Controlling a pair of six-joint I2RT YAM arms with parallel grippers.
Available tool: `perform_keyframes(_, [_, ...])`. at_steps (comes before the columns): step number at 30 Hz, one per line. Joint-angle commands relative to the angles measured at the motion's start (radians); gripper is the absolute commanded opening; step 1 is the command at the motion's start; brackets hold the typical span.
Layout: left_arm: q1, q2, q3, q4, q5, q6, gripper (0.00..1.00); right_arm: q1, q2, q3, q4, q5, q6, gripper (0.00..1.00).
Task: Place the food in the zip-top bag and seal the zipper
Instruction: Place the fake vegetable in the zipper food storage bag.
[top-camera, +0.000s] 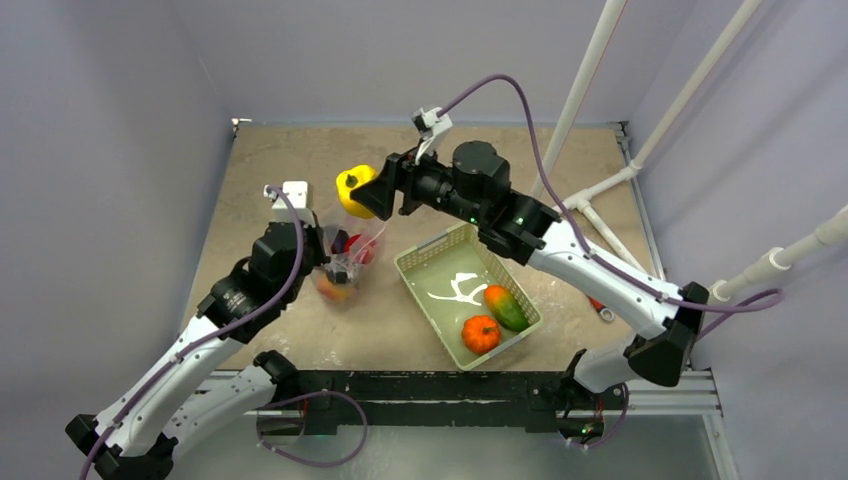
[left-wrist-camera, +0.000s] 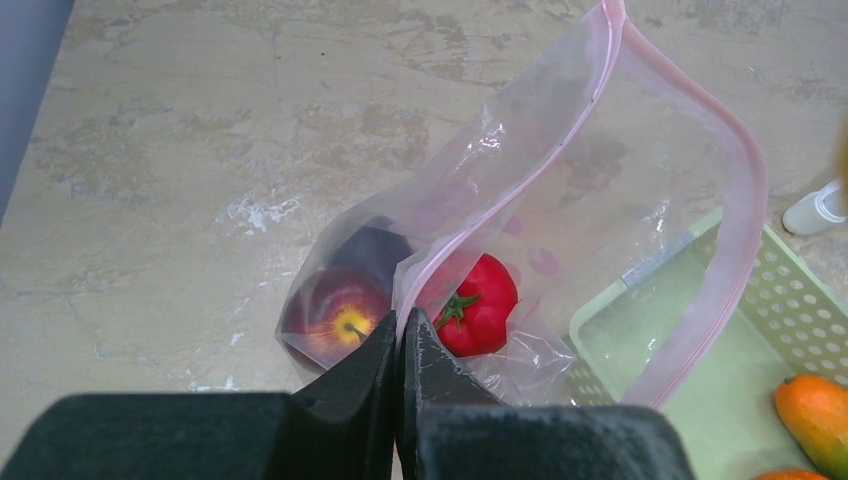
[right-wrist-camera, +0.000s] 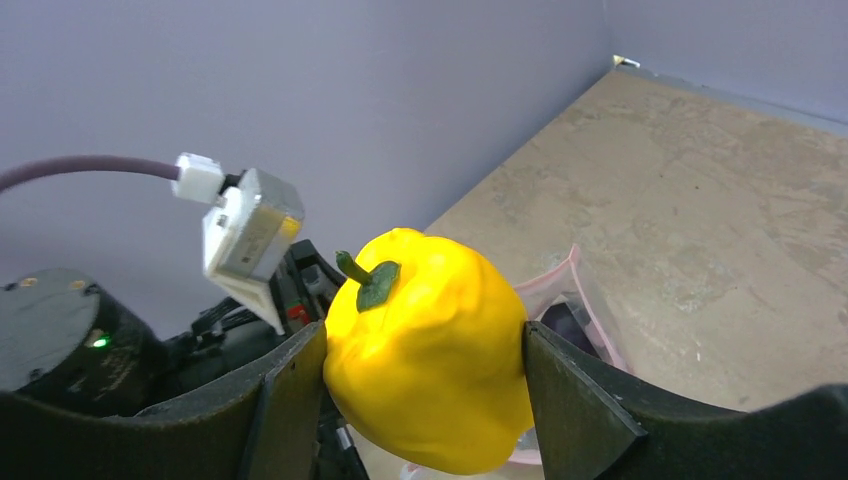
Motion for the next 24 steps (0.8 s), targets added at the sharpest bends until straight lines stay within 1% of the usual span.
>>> perform_keyframes(1, [0.001, -0.022, -0.008, 0.04, -0.004, 0.017, 0.0, 0.016, 0.055, -0.015, 0.115, -0.013, -0.04, 0.15])
perform_keyframes(4, [0.001, -0.033, -0.007, 0.04, -0.009, 0.016, 0.0, 0.027, 0.081, -0.048, 0.171, -0.005, -0.054, 0.16])
perform_keyframes(12, [0.001, -0.07, -0.012, 0.042, -0.036, 0.01, 0.0, 0.062, 0.116, -0.129, 0.199, 0.079, -0.084, 0.17])
perform_keyframes(14, [0.001, -0.071, -0.012, 0.041, -0.038, 0.011, 0.0, 0.073, 0.131, -0.129, 0.178, 0.134, -0.085, 0.2])
perform_keyframes(17, [0.002, -0.071, -0.011, 0.04, -0.044, 0.012, 0.0, 0.092, 0.162, -0.111, 0.141, 0.217, -0.078, 0.27])
perform_keyframes(19, [0.001, -0.071, -0.011, 0.041, -0.044, 0.011, 0.0, 0.099, 0.189, -0.084, 0.103, 0.267, -0.069, 0.42])
perform_keyframes(22, [0.001, -0.071, -0.011, 0.04, -0.044, 0.012, 0.0, 0.114, 0.234, -0.032, 0.051, 0.318, -0.058, 0.69])
perform_keyframes(24, [0.001, -0.071, -0.01, 0.04, -0.045, 0.012, 0.0, 0.123, 0.261, -0.003, 0.027, 0.345, -0.051, 0.81])
